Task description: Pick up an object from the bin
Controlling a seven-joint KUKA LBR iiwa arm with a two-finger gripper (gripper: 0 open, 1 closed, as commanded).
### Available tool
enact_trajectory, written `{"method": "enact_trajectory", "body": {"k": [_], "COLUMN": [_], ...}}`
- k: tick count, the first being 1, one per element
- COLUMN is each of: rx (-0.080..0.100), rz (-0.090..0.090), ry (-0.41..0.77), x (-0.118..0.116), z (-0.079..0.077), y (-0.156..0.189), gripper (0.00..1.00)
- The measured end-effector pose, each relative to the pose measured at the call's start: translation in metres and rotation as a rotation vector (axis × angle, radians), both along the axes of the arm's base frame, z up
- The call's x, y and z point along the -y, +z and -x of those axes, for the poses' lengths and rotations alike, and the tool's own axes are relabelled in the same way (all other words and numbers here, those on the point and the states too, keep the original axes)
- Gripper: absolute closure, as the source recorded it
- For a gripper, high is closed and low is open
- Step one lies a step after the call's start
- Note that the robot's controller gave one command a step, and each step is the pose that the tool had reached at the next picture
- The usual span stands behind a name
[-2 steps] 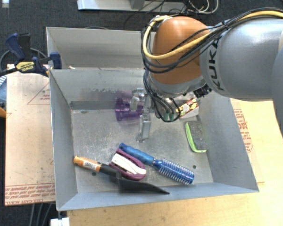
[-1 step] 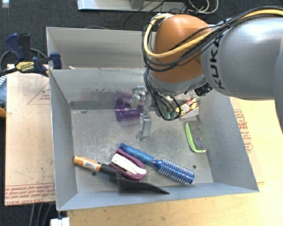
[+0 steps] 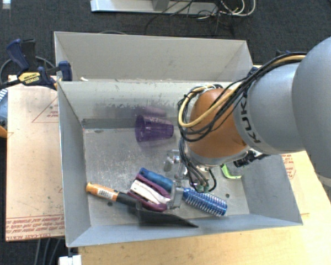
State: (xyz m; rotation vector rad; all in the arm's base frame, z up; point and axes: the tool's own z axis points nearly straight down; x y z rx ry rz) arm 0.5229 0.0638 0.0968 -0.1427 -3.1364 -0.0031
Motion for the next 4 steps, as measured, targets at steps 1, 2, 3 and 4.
{"method": "enact_trajectory", "body": {"k": [1,2,3,4], "rx": [0.003,-0.002,-0.006,-0.004], "rz": [0.000,0.000,0.000,-0.003], "ry": [-0.102,-0.156,-0.288,-0.329], "x": [0.001,-0.015,-0.019,-0.026], "z": [-0.005,0.014,0.025,0.026], "y": [0.061,0.002,-0.025,-0.024], "gripper": [0.00,0.00,0.00,1.00]}}
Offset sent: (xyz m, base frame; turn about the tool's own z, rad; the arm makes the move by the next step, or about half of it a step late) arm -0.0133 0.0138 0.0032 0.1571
